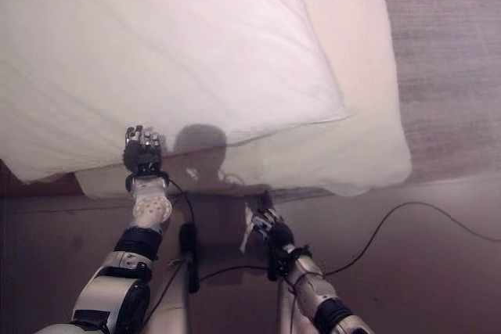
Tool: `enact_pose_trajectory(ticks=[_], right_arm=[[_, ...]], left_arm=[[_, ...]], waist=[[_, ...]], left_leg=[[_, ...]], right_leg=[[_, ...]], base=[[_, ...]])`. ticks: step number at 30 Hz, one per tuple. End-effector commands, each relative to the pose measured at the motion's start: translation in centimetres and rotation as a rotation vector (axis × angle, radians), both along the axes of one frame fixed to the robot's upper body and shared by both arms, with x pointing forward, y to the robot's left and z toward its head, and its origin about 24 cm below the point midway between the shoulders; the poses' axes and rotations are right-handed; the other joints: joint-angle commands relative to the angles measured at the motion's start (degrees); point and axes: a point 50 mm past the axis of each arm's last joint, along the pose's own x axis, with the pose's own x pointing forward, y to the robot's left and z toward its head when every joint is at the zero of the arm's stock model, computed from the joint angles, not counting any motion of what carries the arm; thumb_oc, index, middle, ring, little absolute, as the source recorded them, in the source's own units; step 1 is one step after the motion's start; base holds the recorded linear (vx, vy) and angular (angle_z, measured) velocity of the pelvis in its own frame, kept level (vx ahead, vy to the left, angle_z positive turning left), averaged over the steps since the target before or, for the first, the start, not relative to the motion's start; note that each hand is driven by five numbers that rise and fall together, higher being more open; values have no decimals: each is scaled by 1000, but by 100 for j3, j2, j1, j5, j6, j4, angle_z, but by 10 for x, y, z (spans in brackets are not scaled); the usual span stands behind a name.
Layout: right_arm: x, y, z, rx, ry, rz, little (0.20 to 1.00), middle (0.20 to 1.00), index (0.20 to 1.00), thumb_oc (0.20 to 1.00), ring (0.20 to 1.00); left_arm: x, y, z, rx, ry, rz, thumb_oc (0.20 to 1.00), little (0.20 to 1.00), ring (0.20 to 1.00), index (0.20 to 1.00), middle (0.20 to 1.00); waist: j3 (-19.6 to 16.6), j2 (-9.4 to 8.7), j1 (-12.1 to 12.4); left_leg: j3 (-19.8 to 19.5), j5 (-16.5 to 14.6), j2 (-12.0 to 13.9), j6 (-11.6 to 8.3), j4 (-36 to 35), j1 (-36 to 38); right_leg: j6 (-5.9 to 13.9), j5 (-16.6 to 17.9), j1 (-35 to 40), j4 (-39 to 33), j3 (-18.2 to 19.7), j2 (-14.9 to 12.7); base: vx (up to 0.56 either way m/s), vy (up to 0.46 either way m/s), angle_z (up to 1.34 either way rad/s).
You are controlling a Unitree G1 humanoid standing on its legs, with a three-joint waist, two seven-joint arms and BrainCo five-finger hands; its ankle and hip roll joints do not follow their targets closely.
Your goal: Make the bed
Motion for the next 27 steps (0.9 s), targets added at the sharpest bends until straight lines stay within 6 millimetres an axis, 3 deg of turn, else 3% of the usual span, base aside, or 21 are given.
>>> enact_pose_trajectory(ticks=[1,8,13,14,16,17,27], right_arm=[[2,19,12,155,-23,15,1000,1000,1000,1000,1000],[21,35,43,264,-78,13,1000,1000,1000,1000,1000],[19,34,41,249,-78,16,1000,1000,1000,1000,1000],[19,33,39,246,-70,12,1000,1000,1000,1000,1000],[18,31,36,242,-64,8,1000,1000,1000,1000,1000],[16,28,32,230,-51,0,1000,1000,1000,1000,1000],[7,-2,10,185,13,-73,1000,1000,1000,1000,1000]], left_arm=[[-4,-9,29,43,-161,-10,200,200,200,200,200],[-8,-29,37,60,-227,-81,200,200,200,200,200],[-6,-31,30,60,-199,-92,200,200,200,200,200],[-5,-31,28,59,-185,-92,272,272,272,272,272],[-4,-30,25,61,-169,-89,893,893,893,893,893],[-3,-29,19,57,-134,-79,1000,1000,1000,1000,1000],[-5,-21,-6,-2,52,4,1000,1000,1000,1000,1000]], waist=[[-114,251,67],[-5,347,173],[40,346,163],[43,348,159],[44,346,153],[55,346,140],[92,374,46]], left_leg=[[211,-90,-628,536,38,-318],[196,-81,-722,581,21,-295],[216,-78,-720,590,18,-274],[217,-77,-717,591,18,-271],[220,-81,-707,587,25,-270],[217,-88,-701,585,53,-272],[235,-143,-700,615,162,-325]], right_leg=[[149,339,130,-723,-320,299],[137,319,152,-661,-310,269],[140,306,163,-648,-309,266],[140,304,164,-648,-306,270],[140,293,165,-643,-306,267],[139,277,160,-617,-307,274],[153,239,115,-567,-276,267]], base=[[-9,17,4],[-2,19,5],[5,7,3],[0,0,0],[0,0,0],[0,0,0],[21,7,-1]])
